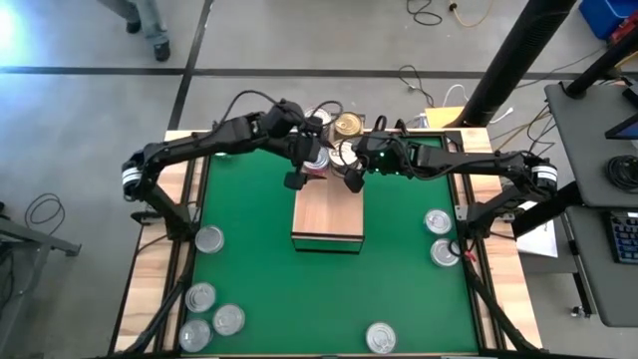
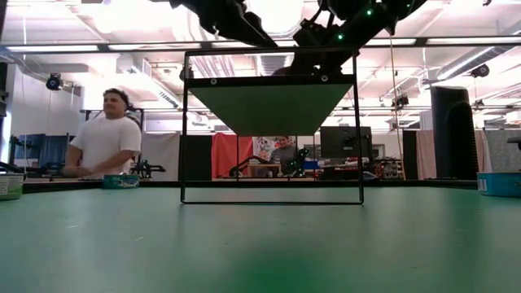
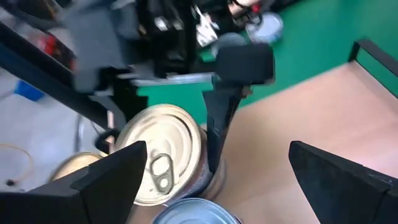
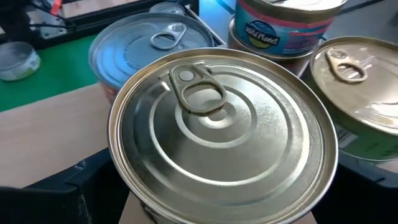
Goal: Stack canned seafood by type on shelf
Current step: Stack the blue pink tuna can on top of the other blue pink tuna can on the shelf
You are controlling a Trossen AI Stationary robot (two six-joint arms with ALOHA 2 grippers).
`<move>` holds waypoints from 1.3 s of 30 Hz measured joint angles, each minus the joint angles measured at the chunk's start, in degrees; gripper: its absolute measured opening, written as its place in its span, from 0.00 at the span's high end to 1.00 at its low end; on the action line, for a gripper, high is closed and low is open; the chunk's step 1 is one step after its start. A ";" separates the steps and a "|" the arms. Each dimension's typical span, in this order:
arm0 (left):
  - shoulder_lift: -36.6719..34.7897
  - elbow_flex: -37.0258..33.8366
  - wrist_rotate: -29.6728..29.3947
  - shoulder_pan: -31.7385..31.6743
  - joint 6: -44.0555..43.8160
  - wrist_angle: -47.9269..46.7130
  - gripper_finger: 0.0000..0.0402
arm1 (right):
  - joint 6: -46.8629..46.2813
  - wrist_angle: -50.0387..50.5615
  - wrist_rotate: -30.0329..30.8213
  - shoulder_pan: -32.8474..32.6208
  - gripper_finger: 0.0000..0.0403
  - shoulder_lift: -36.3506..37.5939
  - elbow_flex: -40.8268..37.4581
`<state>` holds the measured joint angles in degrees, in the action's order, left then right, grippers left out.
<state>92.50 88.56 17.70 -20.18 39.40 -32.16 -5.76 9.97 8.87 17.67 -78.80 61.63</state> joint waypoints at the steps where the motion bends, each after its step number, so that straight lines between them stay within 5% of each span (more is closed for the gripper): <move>1: 1.17 1.39 0.07 0.00 0.39 -1.57 0.06 | -0.23 -0.04 -0.32 0.00 0.05 -0.07 0.00; 17: 16.71 19.64 0.96 -0.07 0.52 -19.58 0.06 | 2.30 0.42 -0.33 0.00 0.01 -1.24 0.11; 39: 17.89 20.58 -0.58 0.04 -1.14 -21.29 0.06 | 8.85 3.44 -1.56 0.00 0.01 -0.93 -0.17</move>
<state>110.39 109.14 17.12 -20.14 38.26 -53.45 3.10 13.41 7.31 17.67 -79.72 61.45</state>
